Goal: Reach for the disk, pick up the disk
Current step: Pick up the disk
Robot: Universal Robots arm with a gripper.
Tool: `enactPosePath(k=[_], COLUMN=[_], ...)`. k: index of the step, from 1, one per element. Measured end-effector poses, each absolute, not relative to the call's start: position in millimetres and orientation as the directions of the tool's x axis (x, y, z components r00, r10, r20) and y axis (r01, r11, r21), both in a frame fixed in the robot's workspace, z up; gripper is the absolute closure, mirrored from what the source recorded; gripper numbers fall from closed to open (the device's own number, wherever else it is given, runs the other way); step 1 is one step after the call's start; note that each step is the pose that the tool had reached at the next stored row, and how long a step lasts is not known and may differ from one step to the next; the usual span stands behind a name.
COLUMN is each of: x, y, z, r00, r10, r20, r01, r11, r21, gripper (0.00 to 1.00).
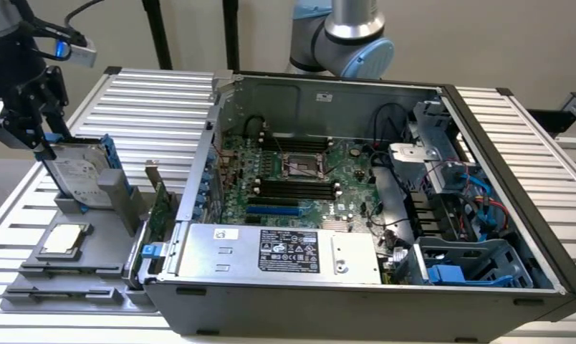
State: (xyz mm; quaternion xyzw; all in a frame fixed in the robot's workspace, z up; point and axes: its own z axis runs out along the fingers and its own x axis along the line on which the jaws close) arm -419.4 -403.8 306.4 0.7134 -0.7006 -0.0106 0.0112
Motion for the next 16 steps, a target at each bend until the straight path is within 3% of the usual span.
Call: enactPosePath(k=[16], x=[-421.0], y=[-405.1], z=[292.5], r00=[0.02], r10=[-1.0], r20=[-0.003], r01=[-0.999], r11=[-0.021], r21=[0.031], gripper=[0.46])
